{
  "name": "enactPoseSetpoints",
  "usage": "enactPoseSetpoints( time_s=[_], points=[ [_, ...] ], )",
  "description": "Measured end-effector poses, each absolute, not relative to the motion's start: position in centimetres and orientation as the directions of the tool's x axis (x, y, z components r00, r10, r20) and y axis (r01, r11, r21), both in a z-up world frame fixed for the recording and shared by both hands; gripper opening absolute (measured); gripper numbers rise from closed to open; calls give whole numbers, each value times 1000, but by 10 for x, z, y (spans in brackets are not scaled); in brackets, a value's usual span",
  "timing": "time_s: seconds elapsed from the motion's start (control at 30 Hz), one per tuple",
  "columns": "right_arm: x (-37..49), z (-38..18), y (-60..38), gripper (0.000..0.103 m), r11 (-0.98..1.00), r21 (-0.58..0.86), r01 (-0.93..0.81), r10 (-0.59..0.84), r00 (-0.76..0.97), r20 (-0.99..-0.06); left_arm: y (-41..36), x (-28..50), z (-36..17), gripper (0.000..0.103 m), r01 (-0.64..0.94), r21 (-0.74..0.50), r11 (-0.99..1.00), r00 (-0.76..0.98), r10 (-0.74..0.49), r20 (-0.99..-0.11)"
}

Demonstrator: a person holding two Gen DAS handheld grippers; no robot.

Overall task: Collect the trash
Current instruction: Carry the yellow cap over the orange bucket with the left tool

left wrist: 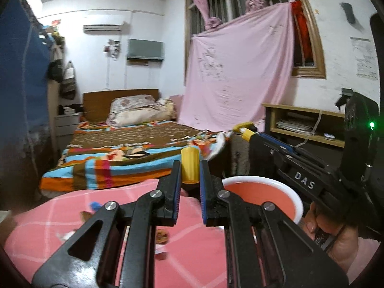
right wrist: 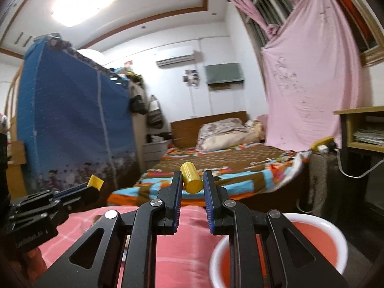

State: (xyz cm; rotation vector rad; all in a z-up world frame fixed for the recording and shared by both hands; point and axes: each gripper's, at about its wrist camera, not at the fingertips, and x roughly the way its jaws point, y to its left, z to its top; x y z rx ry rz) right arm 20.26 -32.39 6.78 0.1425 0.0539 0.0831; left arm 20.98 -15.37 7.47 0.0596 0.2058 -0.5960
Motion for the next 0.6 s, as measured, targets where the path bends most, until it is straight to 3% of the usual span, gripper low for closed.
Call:
enactPoseSetpoints(
  time_s=[0.6],
  points=[
    [202, 38, -404, 16, 959, 227, 172, -109, 958, -266, -255, 239, 38, 0, 681, -146, 717, 593, -658, -464]
  ],
)
